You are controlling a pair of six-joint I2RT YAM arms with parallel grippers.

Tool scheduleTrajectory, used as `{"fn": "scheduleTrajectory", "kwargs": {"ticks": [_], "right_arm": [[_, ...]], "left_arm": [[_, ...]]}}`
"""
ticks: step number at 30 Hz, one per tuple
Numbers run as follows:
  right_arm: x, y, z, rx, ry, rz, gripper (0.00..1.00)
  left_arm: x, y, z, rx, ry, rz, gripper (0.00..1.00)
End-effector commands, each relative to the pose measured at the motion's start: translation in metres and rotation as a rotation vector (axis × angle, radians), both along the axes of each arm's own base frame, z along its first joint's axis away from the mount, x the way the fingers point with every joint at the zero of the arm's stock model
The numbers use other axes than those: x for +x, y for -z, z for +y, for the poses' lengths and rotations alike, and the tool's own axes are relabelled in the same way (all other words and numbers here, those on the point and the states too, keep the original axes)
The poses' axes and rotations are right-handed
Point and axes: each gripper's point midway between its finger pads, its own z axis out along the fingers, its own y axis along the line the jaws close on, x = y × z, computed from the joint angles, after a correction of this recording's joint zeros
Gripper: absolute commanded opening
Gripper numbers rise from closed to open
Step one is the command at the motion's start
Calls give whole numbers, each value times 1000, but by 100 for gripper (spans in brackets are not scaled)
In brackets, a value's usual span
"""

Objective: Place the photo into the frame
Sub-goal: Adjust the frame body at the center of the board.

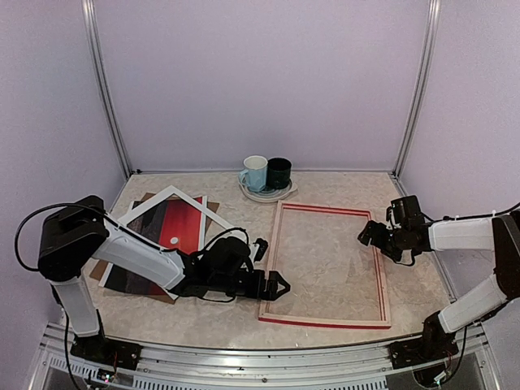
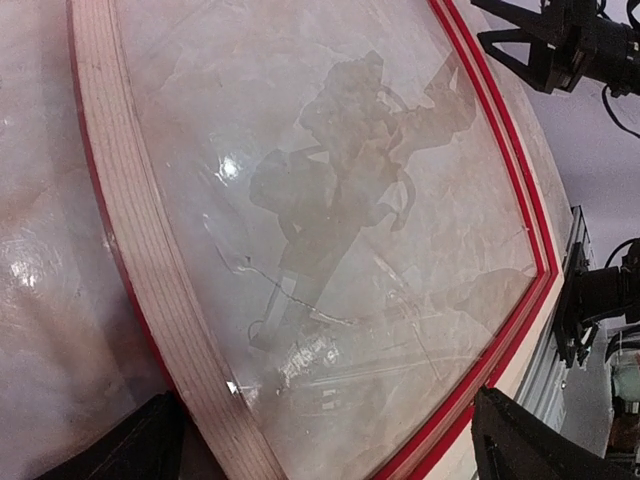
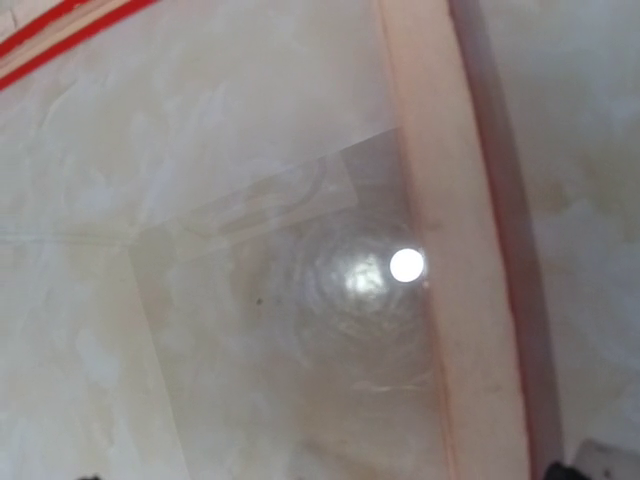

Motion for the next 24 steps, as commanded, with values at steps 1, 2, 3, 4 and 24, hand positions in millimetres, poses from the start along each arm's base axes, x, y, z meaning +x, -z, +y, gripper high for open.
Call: {"fn": "scheduleTrajectory", "kwargs": {"ticks": [1, 2, 3, 4, 24], "right_arm": [[9, -17, 25, 90, -92, -41, 95], [9, -16, 24, 84, -91, -39, 95], [10, -16, 25, 83, -95, -39, 95], [10, -15, 25, 83, -100, -37, 95], [21, -14, 25, 43, -119, -39, 95]], "left_arm": [[-23, -2, -3, 3, 67, 44, 99], [-23, -3, -3, 2, 67, 43, 99], [-24, -3, -1, 4, 66, 43, 99], [-24, -3, 0, 6, 63, 44, 99], [37, -49, 38, 71, -143, -119, 99]]}}
